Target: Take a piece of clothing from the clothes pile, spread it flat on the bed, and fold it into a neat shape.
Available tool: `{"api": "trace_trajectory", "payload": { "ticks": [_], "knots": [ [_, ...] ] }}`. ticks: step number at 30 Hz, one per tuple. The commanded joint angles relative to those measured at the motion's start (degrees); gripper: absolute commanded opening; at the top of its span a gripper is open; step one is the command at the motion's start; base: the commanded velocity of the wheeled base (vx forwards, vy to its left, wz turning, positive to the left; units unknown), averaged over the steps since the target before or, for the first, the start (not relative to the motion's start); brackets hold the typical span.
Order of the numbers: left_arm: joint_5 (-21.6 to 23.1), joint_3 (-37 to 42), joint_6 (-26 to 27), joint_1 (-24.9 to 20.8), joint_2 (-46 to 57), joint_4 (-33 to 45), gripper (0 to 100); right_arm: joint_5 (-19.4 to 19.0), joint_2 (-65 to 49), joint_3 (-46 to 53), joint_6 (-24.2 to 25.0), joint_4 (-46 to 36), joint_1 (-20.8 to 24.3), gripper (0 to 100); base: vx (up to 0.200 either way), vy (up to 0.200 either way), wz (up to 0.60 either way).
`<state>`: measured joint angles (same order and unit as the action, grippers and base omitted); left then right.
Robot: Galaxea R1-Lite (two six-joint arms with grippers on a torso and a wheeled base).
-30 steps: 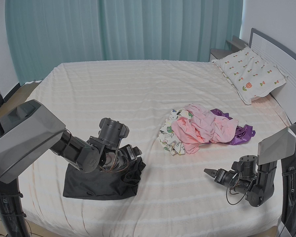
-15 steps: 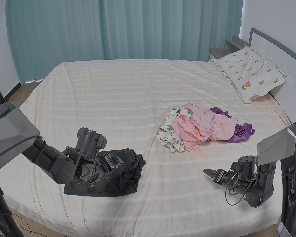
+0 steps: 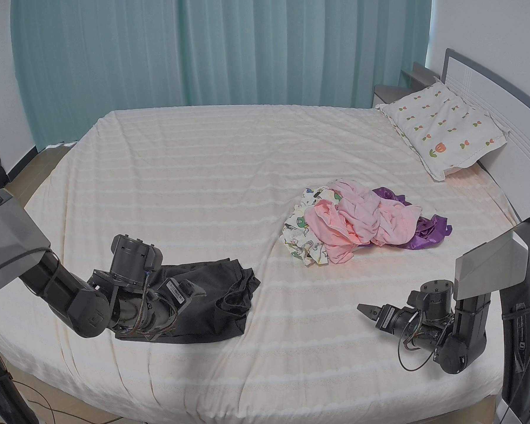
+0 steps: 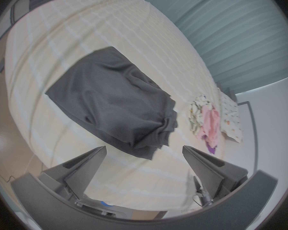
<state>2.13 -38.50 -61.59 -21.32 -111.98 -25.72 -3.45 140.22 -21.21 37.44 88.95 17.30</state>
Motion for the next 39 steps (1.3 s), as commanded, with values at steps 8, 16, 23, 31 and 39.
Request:
{"api": "trace_trajectory", "payload": {
  "ticks": [8,16,23,31,39],
  "knots": [
    [4.5,5.4,0.2,7.6,-2.1,-9.6,100,0.7,-1.6,-1.6,-0.1,0.5,2.7,100,0.0,0.2,0.0],
    [5.1,5.5,0.2,9.6,-2.9,-9.7,100,2.7,-2.6,-1.6,-0.1,0.5,5.2,100,0.0,0.2,0.0],
    [5.4,6.9,0.2,9.9,-2.5,-9.8,100,4.1,-4.2,-0.7,0.1,0.5,9.6,100,0.0,0.2,0.0],
    [10.2,11.1,0.3,11.1,-2.8,-17.8,100,9.1,-3.0,-1.9,-0.4,-0.8,14.7,100,0.0,0.175,0.0],
    [13.0,14.4,0.4,13.1,-6.8,-28.9,100,14.6,-4.0,-12.0,-4.9,-14.6,17.8,100,0.0,0.0,0.0]
  ]
}}
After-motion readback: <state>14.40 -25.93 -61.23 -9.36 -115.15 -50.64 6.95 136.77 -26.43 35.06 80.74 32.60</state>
